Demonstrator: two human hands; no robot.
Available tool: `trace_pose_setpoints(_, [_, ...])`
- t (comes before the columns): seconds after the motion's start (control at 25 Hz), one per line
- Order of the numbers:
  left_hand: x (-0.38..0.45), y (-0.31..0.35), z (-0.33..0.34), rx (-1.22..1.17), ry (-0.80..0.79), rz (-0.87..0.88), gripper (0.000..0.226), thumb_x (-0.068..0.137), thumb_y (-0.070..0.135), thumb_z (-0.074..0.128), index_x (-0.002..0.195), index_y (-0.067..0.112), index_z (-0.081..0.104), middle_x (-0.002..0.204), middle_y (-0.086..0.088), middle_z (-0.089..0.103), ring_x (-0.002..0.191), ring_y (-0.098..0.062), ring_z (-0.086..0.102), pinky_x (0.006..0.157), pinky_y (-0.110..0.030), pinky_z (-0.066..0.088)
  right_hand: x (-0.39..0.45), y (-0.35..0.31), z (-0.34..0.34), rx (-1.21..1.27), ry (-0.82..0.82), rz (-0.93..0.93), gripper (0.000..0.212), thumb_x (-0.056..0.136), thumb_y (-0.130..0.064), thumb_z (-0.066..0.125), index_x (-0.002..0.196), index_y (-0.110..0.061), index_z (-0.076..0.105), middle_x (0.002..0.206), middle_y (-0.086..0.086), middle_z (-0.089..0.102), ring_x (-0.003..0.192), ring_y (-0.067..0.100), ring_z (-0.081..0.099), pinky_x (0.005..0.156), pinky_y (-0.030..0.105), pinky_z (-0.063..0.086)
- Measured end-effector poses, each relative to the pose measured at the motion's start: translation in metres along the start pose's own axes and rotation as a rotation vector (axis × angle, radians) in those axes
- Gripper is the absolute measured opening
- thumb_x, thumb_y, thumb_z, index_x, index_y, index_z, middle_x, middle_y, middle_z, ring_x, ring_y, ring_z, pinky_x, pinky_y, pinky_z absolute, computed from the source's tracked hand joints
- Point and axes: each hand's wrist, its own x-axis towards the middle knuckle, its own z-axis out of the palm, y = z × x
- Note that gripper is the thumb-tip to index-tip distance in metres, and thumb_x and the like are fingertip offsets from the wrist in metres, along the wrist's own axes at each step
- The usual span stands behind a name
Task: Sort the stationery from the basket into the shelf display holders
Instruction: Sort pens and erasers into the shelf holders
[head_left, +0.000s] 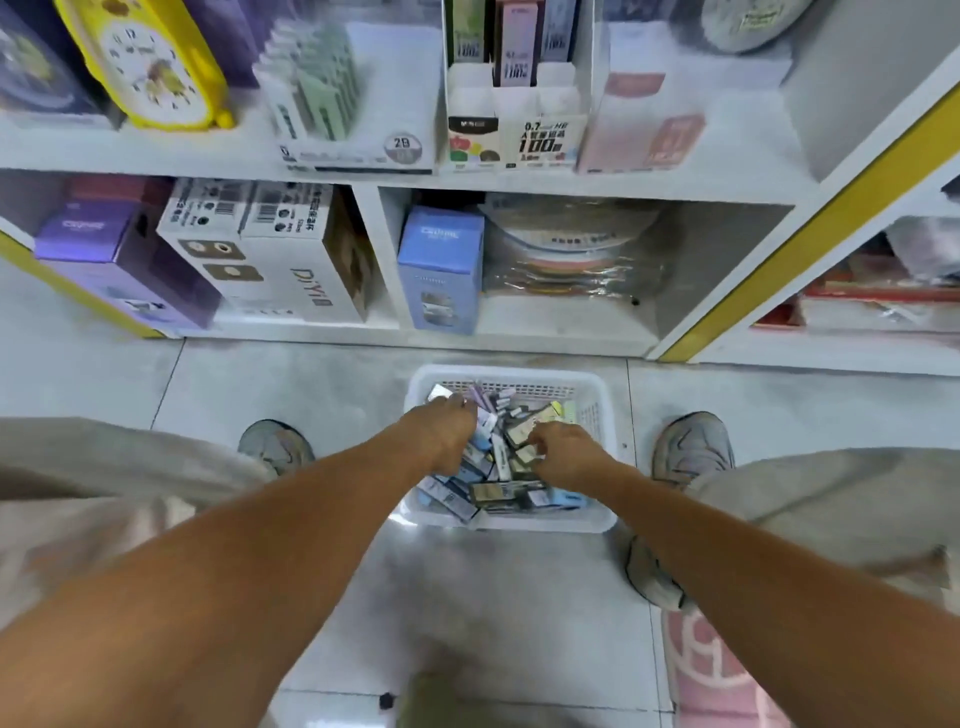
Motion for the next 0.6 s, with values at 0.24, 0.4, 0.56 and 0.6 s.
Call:
trace_pose_setpoints(0.24, [0.039,-0.014,0.042,0.225,0.053,0.022,0.119,0.07,0.034,0.083,0.152,-0.001,0.005,0.159,-0.019,0.01,0.148,-0.033,0.01,0.119,-0.05,0.017,0.032,-0.001,0.038,0.157,0.111,-0.04,0.071,0.083,-0.001,0.063,0.148,-0.018,0.043,0.147,0.009,0.051,0.133,0.028,0.05,0.107,0.032,0.041])
trace_pose_setpoints(0.4, [0.056,-0.02,0.055,0.247,0.061,0.045,0.118,0.063,0.046,0.082,0.151,0.004,0.016,0.152,-0.017,0.024,0.139,-0.034,0.024,0.116,-0.05,0.021,0.046,-0.007,0.055,0.158,0.147,-0.031,0.065,0.081,-0.005,0.068,0.141,-0.016,0.046,0.132,0.01,0.059,0.122,0.029,0.055,0.1,0.037,0.046])
trace_pose_setpoints(0.56, [0.065,-0.017,0.069,0.248,0.126,0.119,0.101,0.062,0.039,0.082,0.145,0.008,0.031,0.139,-0.015,0.035,0.127,-0.031,0.033,0.111,-0.044,0.032,0.052,-0.004,0.058,0.272,0.209,0.005,0.062,0.079,0.0,0.067,0.136,-0.016,0.05,0.126,0.009,0.061,0.116,0.029,0.058,0.1,0.041,0.051])
trace_pose_setpoints(0.6, [0.067,-0.016,0.071,0.251,0.148,0.133,0.096,0.064,0.034,0.081,0.143,0.009,0.033,0.138,-0.015,0.036,0.127,-0.031,0.034,0.11,-0.045,0.033,0.052,-0.003,0.058,0.298,0.219,0.008,0.062,0.078,0.002,0.067,0.136,-0.017,0.051,0.125,0.008,0.062,0.115,0.027,0.059,0.098,0.042,0.052])
